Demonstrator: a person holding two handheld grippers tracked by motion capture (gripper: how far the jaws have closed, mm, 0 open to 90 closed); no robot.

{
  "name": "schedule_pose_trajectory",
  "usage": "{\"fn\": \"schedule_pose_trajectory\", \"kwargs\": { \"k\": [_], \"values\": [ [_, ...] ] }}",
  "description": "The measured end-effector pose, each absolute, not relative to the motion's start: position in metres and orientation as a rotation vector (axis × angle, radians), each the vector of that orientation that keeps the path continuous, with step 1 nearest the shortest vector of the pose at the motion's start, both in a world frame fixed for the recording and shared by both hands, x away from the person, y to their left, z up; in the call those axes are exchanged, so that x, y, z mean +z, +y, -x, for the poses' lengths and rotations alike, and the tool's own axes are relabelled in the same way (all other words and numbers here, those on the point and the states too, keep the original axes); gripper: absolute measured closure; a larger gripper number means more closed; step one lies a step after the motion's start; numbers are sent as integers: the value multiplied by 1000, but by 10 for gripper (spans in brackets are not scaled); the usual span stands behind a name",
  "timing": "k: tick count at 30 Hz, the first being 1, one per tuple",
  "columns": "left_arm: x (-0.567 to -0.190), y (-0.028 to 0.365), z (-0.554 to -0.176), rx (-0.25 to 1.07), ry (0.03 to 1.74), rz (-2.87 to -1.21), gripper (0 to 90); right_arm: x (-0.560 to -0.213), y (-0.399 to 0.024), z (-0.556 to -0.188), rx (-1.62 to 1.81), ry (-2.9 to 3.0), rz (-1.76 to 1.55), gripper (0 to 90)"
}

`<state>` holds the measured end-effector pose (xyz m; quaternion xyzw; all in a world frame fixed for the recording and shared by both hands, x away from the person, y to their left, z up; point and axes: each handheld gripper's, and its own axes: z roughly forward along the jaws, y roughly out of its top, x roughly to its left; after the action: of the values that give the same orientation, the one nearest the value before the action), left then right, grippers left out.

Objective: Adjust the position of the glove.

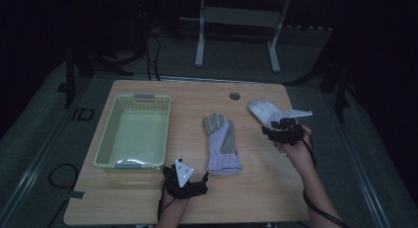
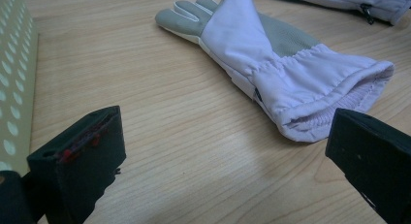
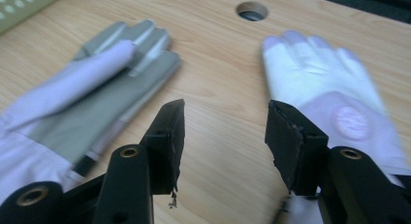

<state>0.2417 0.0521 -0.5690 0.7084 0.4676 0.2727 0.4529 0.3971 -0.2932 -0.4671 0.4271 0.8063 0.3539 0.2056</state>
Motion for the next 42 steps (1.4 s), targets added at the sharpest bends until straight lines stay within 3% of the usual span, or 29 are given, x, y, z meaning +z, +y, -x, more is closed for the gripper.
{"fn": "schedule_pose_trajectory", "kwargs": {
  "k": [15, 26, 33, 38, 42],
  "values": [
    [-569, 52, -242, 677, 1160, -1749, 8, -465, -342, -448, 910, 2232, -1211, 537],
    [-569, 52, -242, 670, 1160, -1748, 8, -497, -352, -486, 822, 2277, -1298, 447],
    [-569, 53, -243, 663, 1163, -1748, 8, -531, -354, -492, 834, 2312, -1346, 452],
    [-569, 53, -243, 658, 1162, -1749, 8, -533, -355, -492, 883, 2326, -1358, 601],
    [-569, 53, -243, 660, 1160, -1748, 8, -532, -351, -491, 857, 2322, -1363, 635]
  ]
}}
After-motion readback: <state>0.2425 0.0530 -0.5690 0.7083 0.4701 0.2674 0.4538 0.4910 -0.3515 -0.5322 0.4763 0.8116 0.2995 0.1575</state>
